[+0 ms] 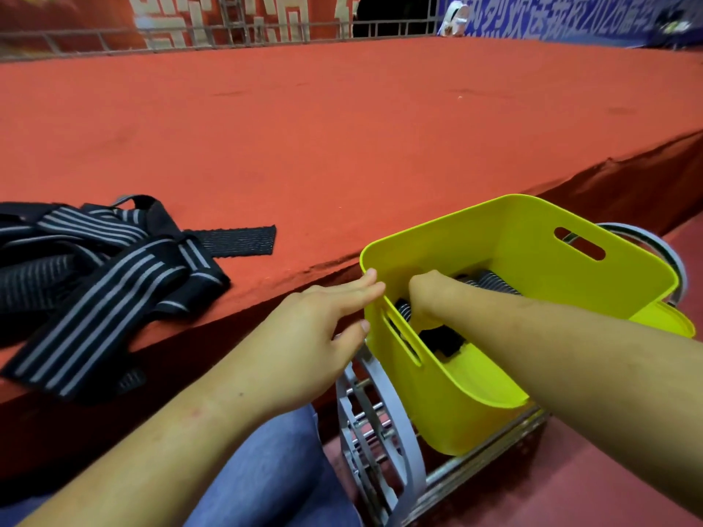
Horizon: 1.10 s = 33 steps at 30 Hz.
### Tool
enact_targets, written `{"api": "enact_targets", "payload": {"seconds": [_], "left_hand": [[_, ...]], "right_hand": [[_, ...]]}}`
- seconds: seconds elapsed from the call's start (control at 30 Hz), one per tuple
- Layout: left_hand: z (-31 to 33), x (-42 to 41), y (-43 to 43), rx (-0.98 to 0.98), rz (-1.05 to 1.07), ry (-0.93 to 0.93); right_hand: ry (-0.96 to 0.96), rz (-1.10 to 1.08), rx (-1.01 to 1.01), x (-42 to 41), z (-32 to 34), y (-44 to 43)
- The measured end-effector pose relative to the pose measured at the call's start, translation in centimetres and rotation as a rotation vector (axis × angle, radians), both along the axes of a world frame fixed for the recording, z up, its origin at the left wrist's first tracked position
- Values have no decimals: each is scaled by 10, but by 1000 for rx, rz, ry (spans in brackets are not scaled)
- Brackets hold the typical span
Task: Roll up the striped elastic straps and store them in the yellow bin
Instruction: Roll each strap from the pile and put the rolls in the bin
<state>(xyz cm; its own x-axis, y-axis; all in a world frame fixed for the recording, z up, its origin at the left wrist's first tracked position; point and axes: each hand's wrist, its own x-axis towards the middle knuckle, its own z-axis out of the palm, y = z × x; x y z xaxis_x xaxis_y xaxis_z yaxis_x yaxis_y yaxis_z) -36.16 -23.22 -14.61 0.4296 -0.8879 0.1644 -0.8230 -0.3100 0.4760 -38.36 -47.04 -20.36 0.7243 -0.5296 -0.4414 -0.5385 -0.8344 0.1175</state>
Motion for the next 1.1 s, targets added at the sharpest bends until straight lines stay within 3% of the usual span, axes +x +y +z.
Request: {"api": "enact_targets", "payload": {"seconds": [0.37,0.77,0.97,1.1], "left_hand": [[-5,1,2,-8,-19,43],[-10,7,3,-53,-28,49],[-1,22,24,-170,55,1],[-1,44,53,-231,205,7]], "right_hand": [[60,17,-47,1,4,4],[-59,99,-93,-9,76,0],[-205,226,-142,-16,138,29],[-478,251,-5,-8,157,53]]}}
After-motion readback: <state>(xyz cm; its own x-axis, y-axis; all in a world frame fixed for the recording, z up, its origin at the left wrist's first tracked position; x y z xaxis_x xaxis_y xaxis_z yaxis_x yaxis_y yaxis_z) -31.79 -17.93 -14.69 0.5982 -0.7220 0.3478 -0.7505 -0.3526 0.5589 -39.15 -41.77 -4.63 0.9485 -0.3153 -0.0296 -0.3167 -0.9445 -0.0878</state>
